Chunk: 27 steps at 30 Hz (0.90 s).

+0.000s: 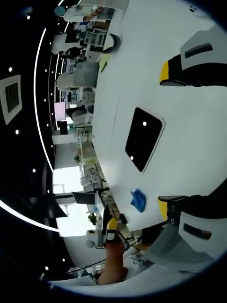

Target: Wipe the mirror surface with the cleaning cloth until all visible marks leave the cleaned area.

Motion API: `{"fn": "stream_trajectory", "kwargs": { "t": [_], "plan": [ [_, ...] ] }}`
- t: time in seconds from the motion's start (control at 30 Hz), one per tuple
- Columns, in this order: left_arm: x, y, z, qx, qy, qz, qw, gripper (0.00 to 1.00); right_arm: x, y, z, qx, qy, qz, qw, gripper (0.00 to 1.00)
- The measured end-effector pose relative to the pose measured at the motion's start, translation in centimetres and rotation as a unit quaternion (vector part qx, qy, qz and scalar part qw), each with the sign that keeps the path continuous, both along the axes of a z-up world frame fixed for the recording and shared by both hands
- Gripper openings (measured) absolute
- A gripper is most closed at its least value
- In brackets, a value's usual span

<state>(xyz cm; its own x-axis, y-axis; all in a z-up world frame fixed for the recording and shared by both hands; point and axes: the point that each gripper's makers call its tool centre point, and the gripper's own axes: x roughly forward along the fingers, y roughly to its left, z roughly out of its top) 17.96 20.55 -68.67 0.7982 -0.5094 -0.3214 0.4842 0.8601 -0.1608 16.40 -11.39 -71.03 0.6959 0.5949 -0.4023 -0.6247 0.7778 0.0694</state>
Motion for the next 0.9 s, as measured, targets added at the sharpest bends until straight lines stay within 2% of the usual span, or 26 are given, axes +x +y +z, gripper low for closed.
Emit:
{"fn": "stream_trajectory", "kwargs": {
  "t": [0.3,0.5,0.73,0.9],
  "plan": [
    [0.1,0.5,-0.3,0.003,0.0,0.006,1.0,0.99,0.1,0.1,0.0,0.01,0.011,-0.001,0.9999,0.91],
    [0.3,0.6,-0.5,0.006,0.0,0.007,1.0,0.99,0.2,0.5,-0.1,-0.003,0.006,0.004,1.0,0.93],
    [0.3,0.2,-0.4,0.012,-0.009,-0.01,0.9998,0.99,0.1,1.0,-0.2,0.009,0.011,0.012,0.9998,0.92],
    [0.6,0.6,-0.6,0.01,-0.005,-0.002,0.9999,0.99,0.2,1.1,-0.2,0.006,0.009,0.013,0.9999,0.93]
  ]
}}
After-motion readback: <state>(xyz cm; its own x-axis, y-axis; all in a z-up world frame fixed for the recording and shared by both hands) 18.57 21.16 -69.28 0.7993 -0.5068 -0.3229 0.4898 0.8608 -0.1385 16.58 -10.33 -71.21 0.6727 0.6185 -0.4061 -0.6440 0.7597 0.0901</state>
